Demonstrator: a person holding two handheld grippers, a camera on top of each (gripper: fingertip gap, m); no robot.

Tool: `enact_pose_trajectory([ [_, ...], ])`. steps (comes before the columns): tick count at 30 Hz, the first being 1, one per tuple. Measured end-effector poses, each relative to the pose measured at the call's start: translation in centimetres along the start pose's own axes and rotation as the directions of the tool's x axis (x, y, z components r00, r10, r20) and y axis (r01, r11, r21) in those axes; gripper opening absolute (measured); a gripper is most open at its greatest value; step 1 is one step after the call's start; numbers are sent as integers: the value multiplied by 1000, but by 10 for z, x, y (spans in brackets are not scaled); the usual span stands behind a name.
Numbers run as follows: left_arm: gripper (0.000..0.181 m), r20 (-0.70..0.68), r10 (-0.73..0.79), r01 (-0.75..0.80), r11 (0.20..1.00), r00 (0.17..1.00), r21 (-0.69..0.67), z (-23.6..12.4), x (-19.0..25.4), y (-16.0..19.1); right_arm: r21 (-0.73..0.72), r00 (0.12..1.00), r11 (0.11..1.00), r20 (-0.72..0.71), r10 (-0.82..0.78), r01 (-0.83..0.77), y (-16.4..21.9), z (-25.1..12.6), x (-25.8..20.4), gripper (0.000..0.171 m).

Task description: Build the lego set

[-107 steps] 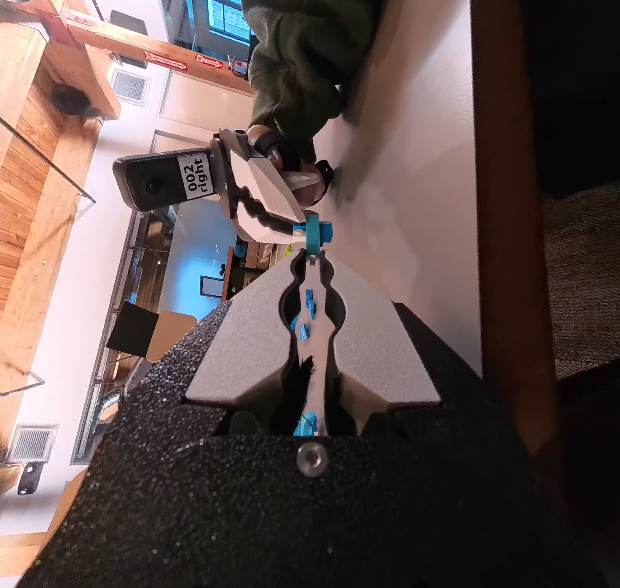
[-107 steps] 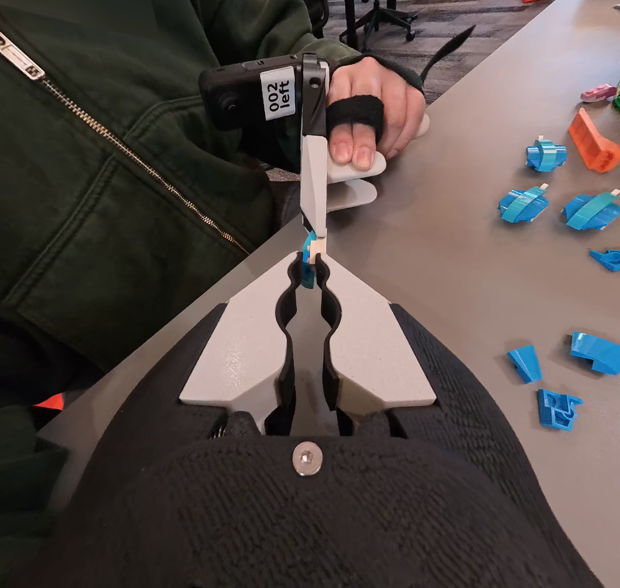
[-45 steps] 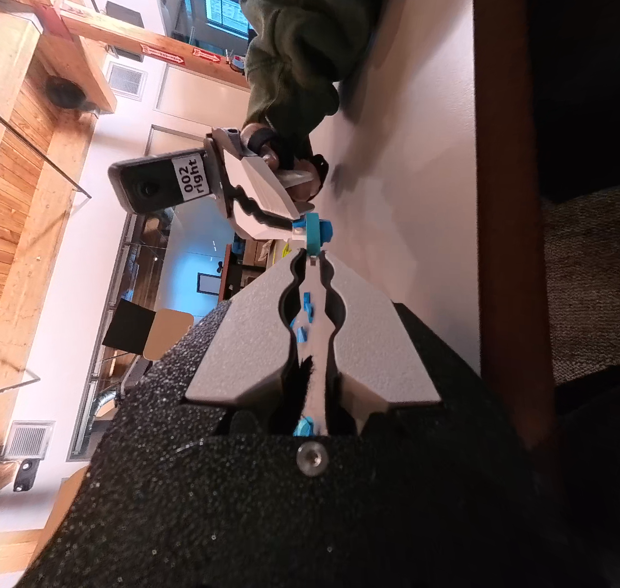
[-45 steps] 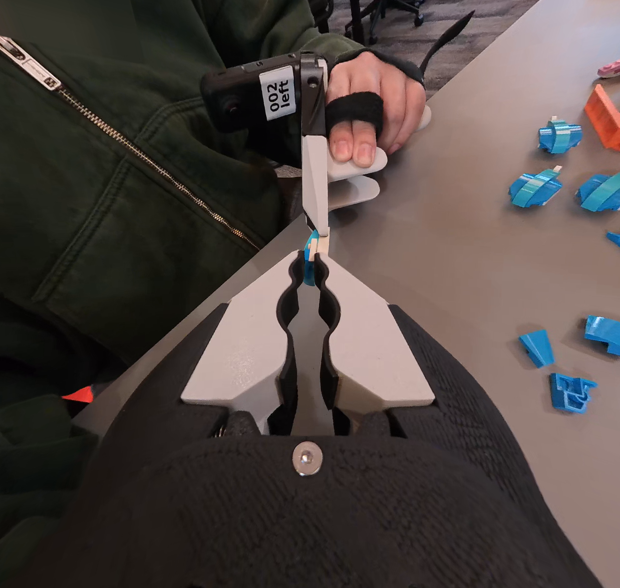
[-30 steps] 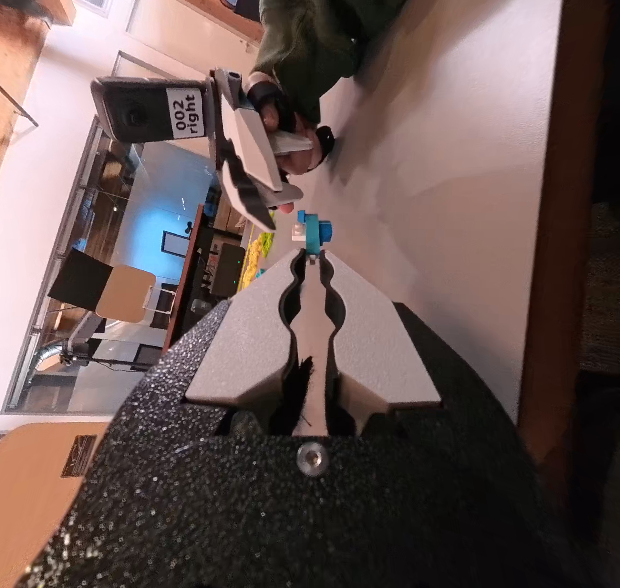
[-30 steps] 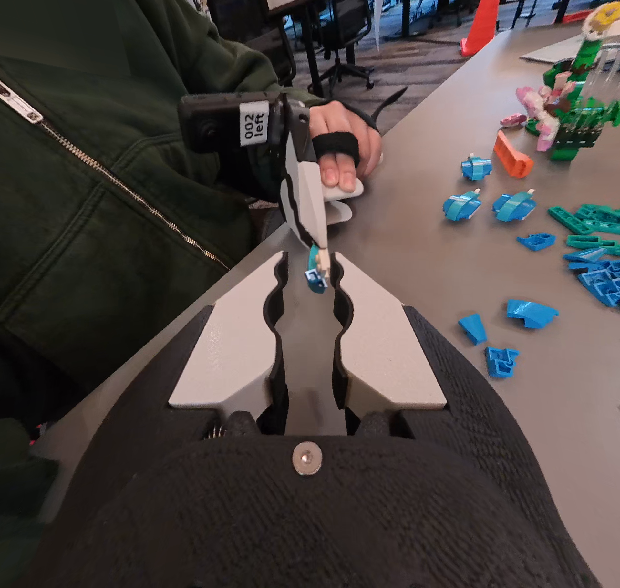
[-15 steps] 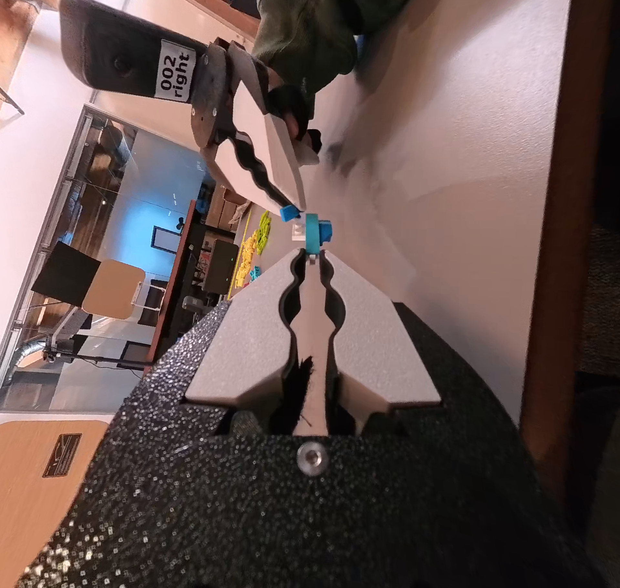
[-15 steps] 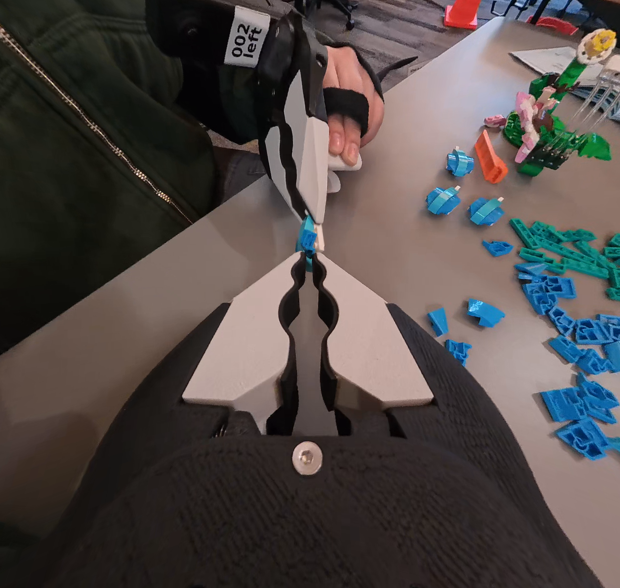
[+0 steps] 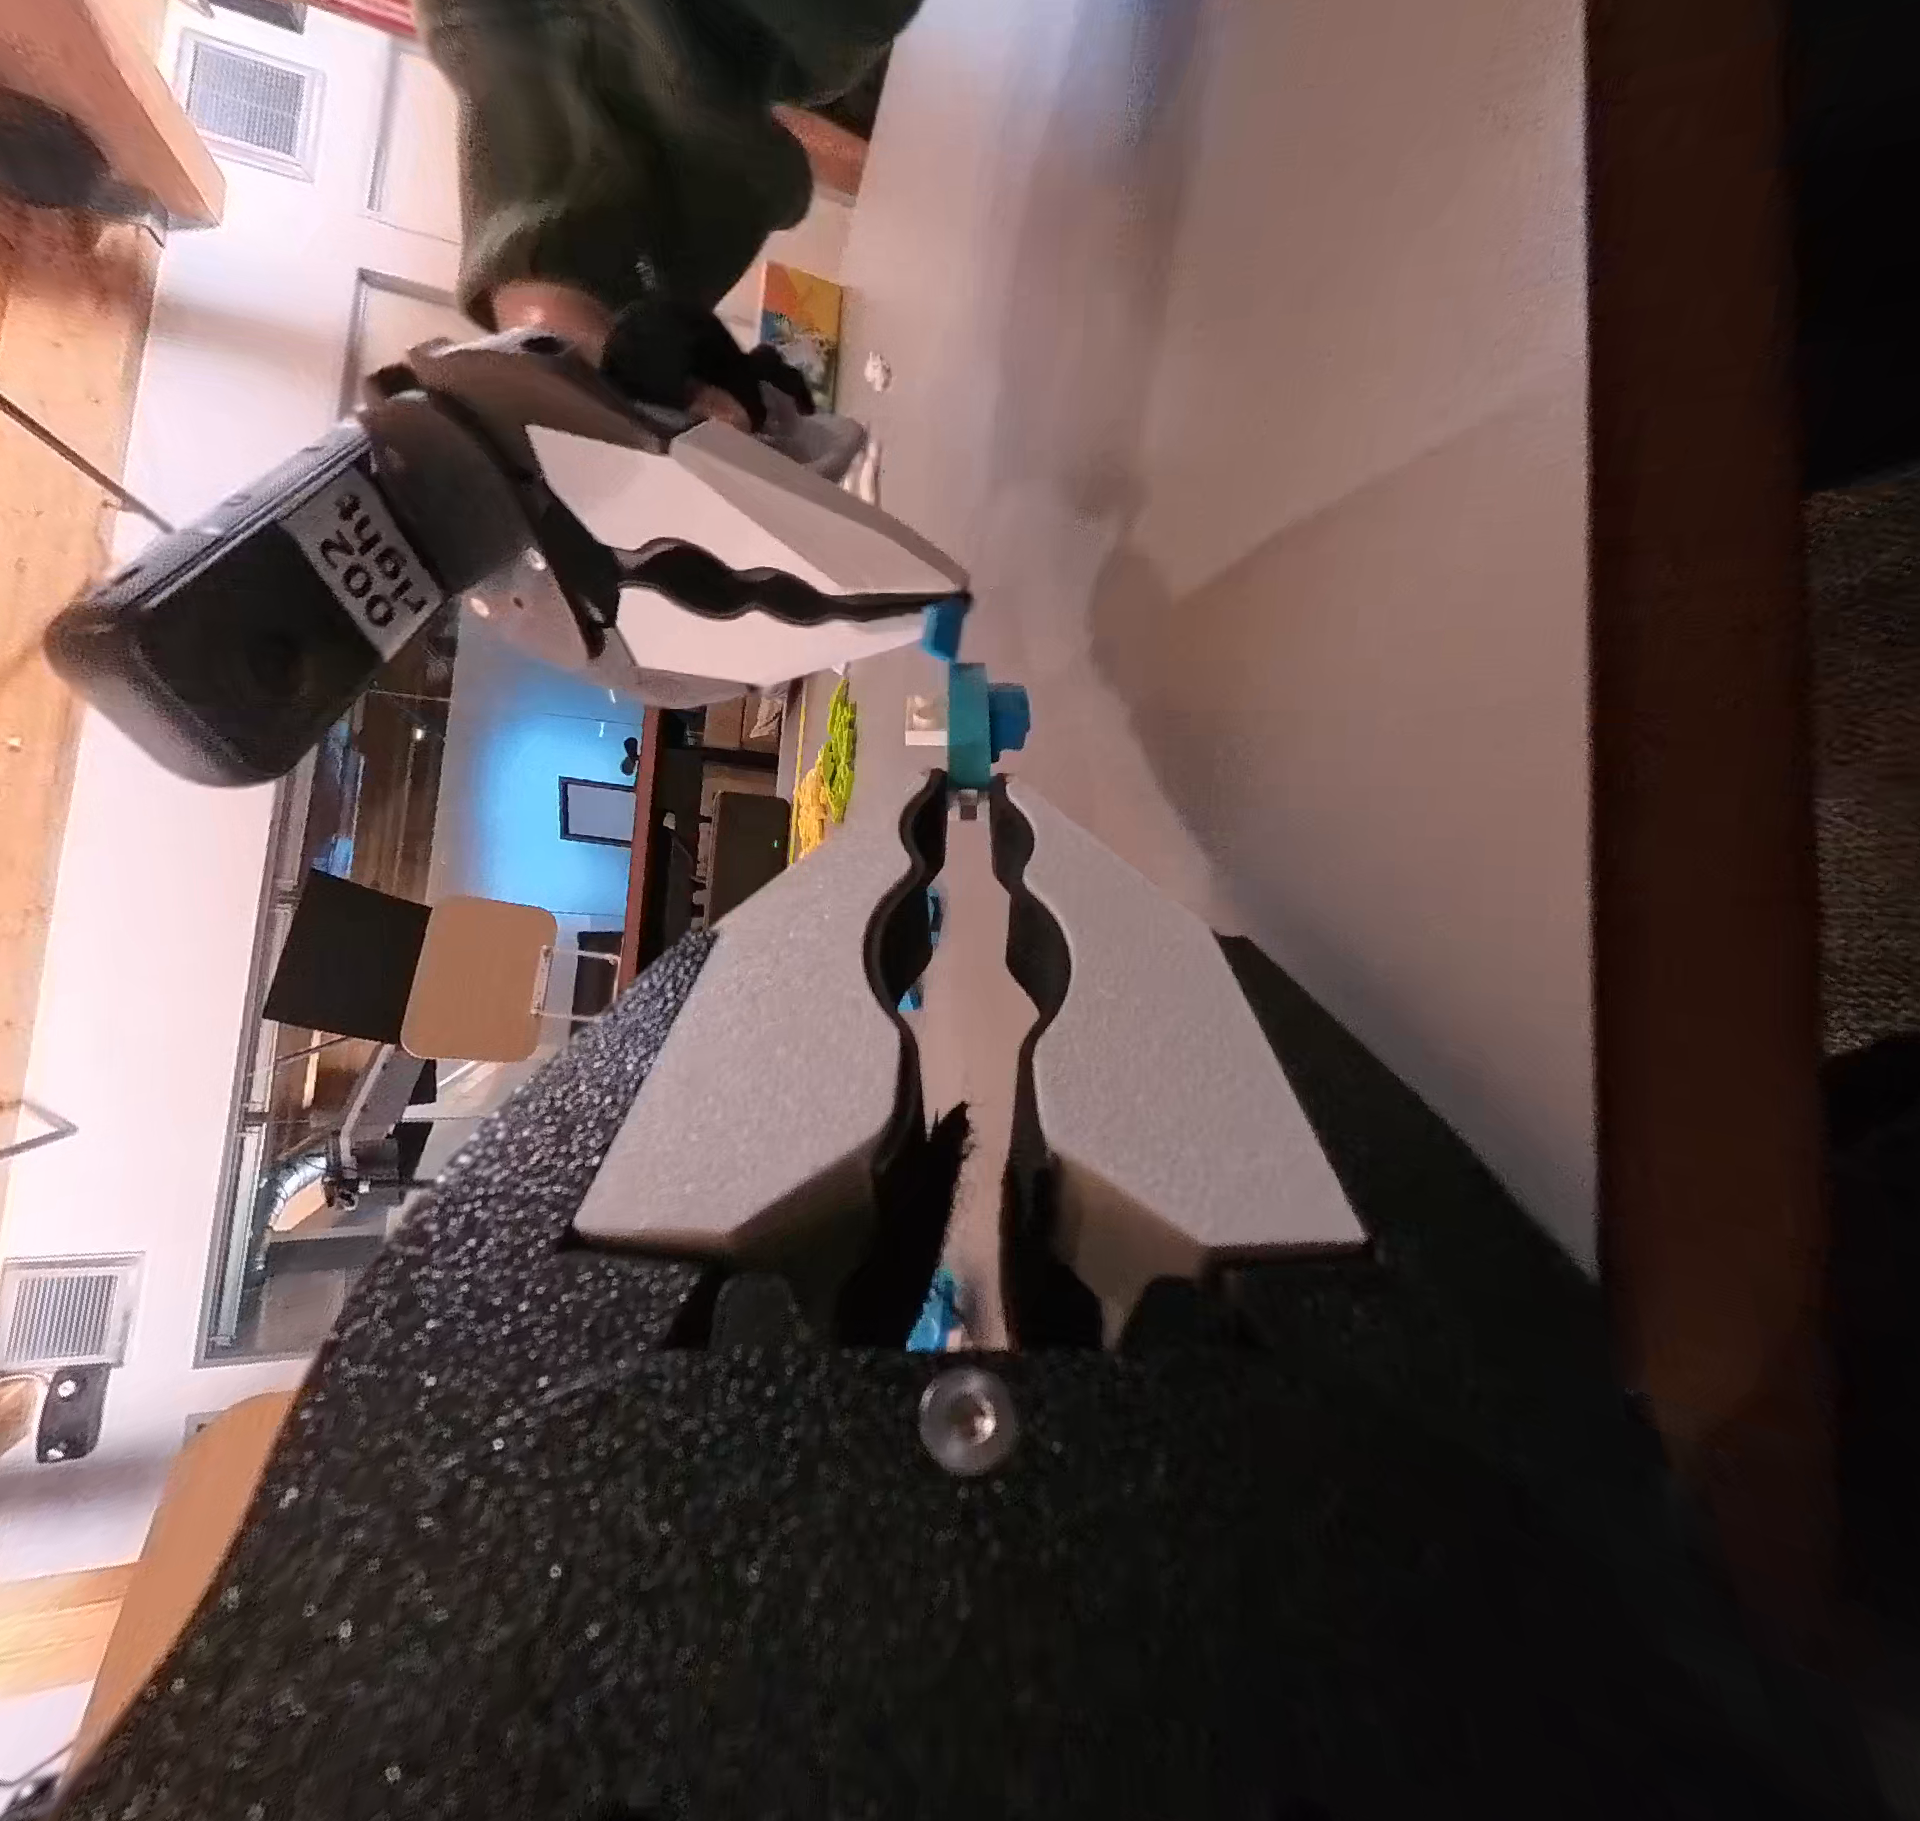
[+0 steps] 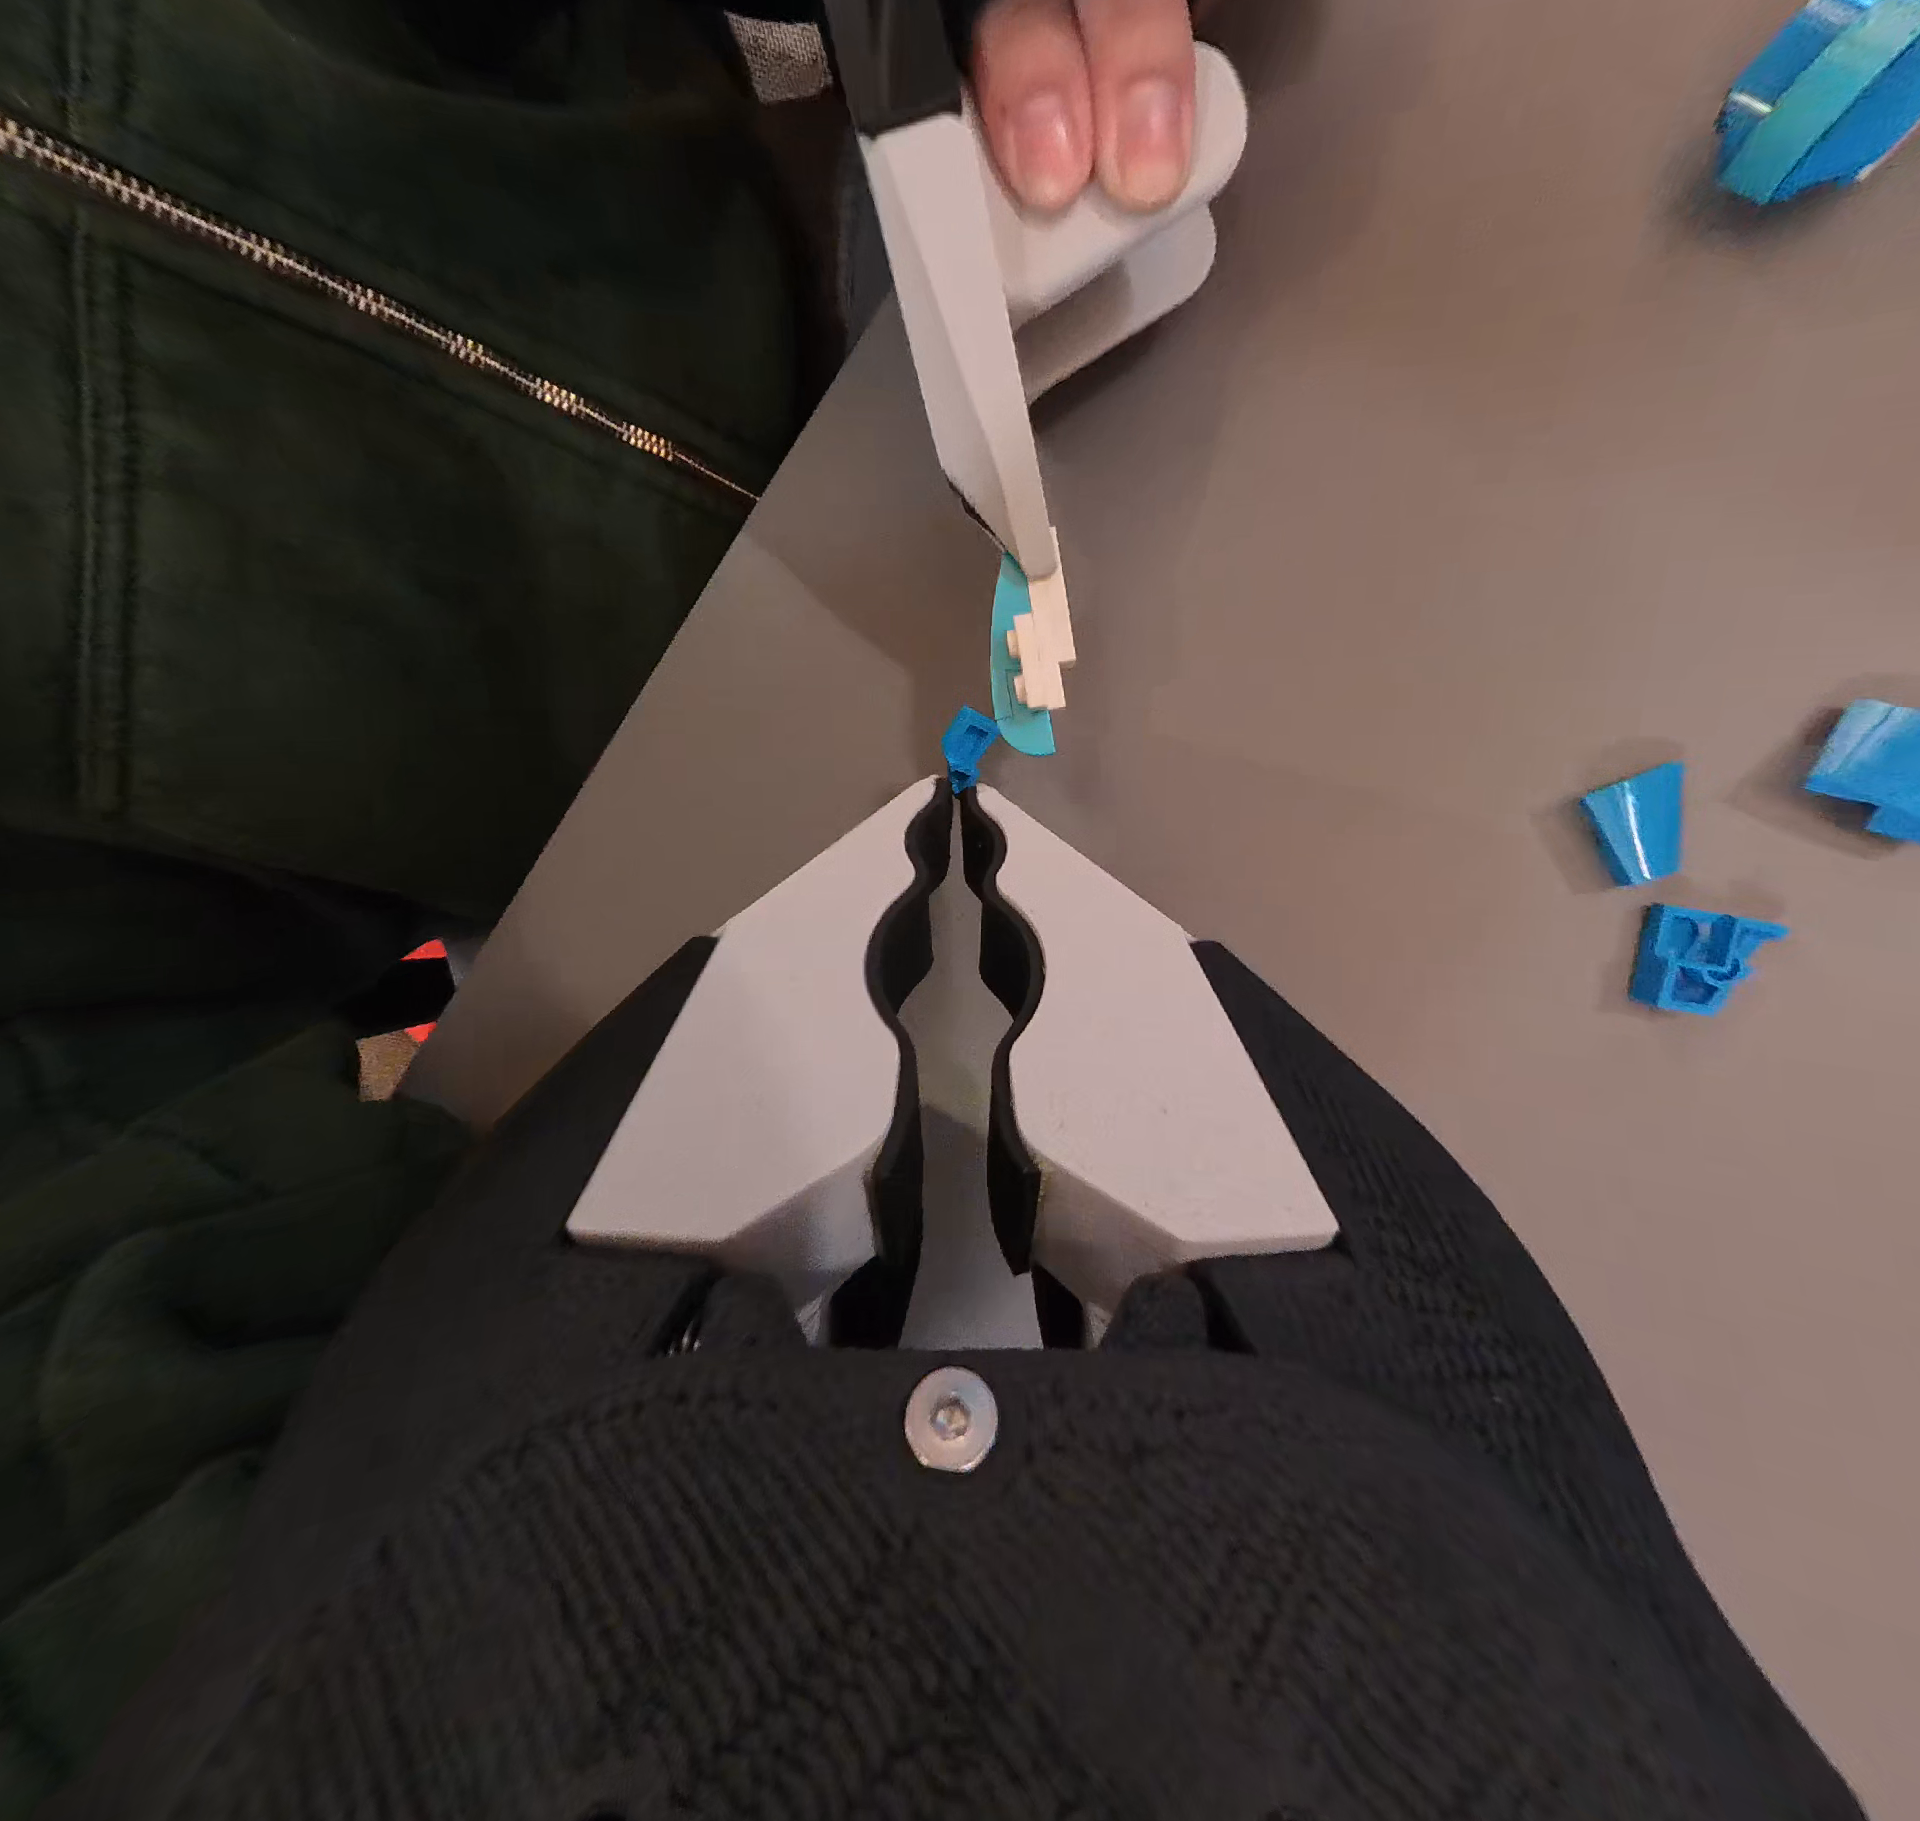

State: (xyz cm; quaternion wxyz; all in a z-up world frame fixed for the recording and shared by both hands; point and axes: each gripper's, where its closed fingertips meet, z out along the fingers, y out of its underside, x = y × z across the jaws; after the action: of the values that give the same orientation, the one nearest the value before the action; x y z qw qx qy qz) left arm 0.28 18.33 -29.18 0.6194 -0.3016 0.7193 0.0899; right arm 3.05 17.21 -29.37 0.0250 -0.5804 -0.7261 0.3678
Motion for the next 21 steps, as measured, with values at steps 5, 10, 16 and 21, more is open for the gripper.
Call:
enact_pose_trajectory([
  [5,6,-6,89,-88,996,996,14,3,4,-3,-10,1000,1000,7,1,-1,-5,-3,1,0],
  [10,5,-6,117,-117,993,993,36,3,5,-6,-125,997,992,75,31,-22,-2,3,-5,0],
  [16,6,-7,120,-119,992,993,41,4,6,-7,-191,988,978,118,101,-77,-2,3,-1,0],
  [21,6,-10,114,-114,993,993,38,4,7,-7,-179,983,977,121,136,-113,-1,2,5,0],
])
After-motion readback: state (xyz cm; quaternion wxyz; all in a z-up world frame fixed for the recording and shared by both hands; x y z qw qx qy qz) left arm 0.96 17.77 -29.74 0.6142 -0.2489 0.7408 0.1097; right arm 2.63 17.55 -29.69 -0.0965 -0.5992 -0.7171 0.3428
